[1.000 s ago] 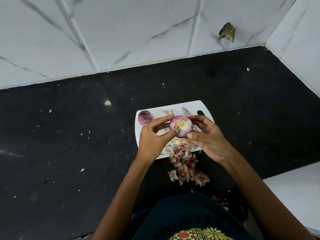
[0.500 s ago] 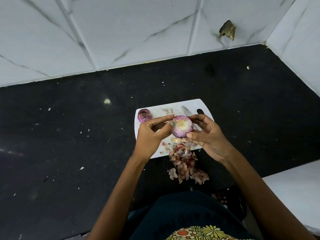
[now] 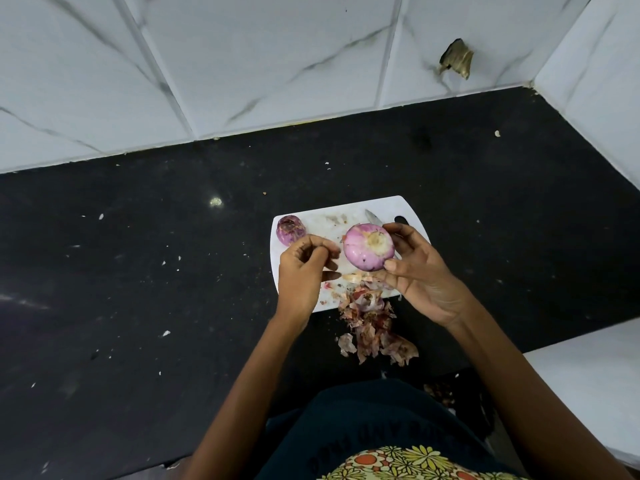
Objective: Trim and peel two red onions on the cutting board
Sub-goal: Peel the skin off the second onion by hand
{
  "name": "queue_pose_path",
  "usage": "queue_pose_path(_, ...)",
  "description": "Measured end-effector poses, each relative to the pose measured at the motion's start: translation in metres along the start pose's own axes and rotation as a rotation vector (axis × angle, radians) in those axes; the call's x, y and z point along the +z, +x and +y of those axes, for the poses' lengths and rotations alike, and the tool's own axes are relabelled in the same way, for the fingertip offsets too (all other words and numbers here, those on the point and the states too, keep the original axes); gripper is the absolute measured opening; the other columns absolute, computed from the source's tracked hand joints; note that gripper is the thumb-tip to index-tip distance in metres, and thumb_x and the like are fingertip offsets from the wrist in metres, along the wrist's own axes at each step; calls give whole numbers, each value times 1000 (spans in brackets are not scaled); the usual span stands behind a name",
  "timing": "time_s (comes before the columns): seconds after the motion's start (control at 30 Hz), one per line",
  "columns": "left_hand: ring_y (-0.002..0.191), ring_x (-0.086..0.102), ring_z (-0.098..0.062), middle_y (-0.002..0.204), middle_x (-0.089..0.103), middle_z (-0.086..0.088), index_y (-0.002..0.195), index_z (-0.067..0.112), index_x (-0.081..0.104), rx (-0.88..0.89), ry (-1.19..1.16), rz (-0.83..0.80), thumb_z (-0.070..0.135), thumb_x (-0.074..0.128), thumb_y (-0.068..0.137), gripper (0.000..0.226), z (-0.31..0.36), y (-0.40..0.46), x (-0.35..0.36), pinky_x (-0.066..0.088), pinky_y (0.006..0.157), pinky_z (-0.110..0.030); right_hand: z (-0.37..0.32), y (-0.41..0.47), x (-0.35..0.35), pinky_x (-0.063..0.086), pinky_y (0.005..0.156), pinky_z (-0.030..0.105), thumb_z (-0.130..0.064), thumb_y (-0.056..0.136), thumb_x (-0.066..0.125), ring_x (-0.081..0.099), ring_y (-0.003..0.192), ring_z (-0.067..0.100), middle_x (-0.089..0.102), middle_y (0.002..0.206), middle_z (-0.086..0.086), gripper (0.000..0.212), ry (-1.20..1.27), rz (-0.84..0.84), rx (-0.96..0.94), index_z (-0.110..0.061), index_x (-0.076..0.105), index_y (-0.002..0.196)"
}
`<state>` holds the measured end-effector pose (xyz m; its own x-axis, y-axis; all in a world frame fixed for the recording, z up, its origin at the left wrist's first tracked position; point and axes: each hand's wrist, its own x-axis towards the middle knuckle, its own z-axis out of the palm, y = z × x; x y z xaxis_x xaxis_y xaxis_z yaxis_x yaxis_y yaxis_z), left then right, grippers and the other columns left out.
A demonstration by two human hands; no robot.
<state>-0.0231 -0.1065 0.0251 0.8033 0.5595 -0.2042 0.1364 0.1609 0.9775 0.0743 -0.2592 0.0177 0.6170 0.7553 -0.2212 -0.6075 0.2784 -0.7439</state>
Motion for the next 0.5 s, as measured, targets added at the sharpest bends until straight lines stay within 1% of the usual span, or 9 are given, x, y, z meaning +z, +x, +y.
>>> queue_pose_path(0.07,52,45,-4,53,52,10,59,19,59,33,217,-97,7,43,88,35,-6,3,-8,39,55,-24,-2,0,0,59,74,33,-11,39,95,65,106,18,66,109,-4,81,8,-26,-5,-16,58,111)
queue_pose_path(0.13,53,43,-7,52,50,8,50,26,58,29,414,-226,23,43,78,32,-10,4,-13,34,56,-27,-5,0,0,59,73,34,-11,41,95,64,107,18,65,110,-4,81,-13,-41,-10,-17,58,112)
queue_pose_path(0.17,55,45,-8,55,53,7,50,27,59,19,441,-245,27,44,77,31,-11,2,-13,36,57,-28,-6,0,-1,59,72,35,-11,41,95,64,107,19,65,111,-5,81,-27,-42,-10,-17,58,112)
queue_pose_path(0.2,58,49,-8,60,58,5,55,28,62,17,420,-232,30,46,82,31,-10,0,-13,39,59,-28,-6,1,-2,59,71,34,-12,41,95,64,107,19,64,111,-5,81,-40,-42,-9,-18,58,113)
queue_pose_path(0.27,70,60,-8,80,67,4,80,25,68,6,251,-167,31,48,97,26,-4,-4,-9,48,66,-26,-6,1,-3,58,72,34,-12,42,95,64,106,19,63,113,-4,82,-56,-41,-2,-18,57,114)
queue_pose_path(0.3,81,64,-9,94,69,6,98,24,67,-13,138,-171,30,47,100,22,-1,-5,-7,52,74,-25,-5,1,-4,58,73,35,-12,42,94,64,106,20,62,114,-3,82,-60,-39,3,-18,57,114)
queue_pose_path(0.37,107,62,-4,120,62,16,127,24,57,9,28,-265,25,47,98,31,6,-7,-4,53,87,-23,-3,1,-4,58,74,35,-12,43,94,65,105,21,63,114,-2,81,-63,-41,10,-18,57,115)
queue_pose_path(0.43,115,57,1,127,56,19,137,21,47,95,16,-350,13,49,97,41,8,-7,0,49,89,-17,-1,1,-3,58,73,34,-11,43,94,66,101,21,65,112,-2,82,-49,-43,15,-17,56,115)
queue_pose_path(0.5,114,59,0,126,58,11,137,15,46,159,9,-322,3,53,94,45,7,-5,3,49,89,-15,1,1,-3,58,73,33,-10,42,94,66,101,22,65,113,0,83,-7,-27,14,-15,56,115)
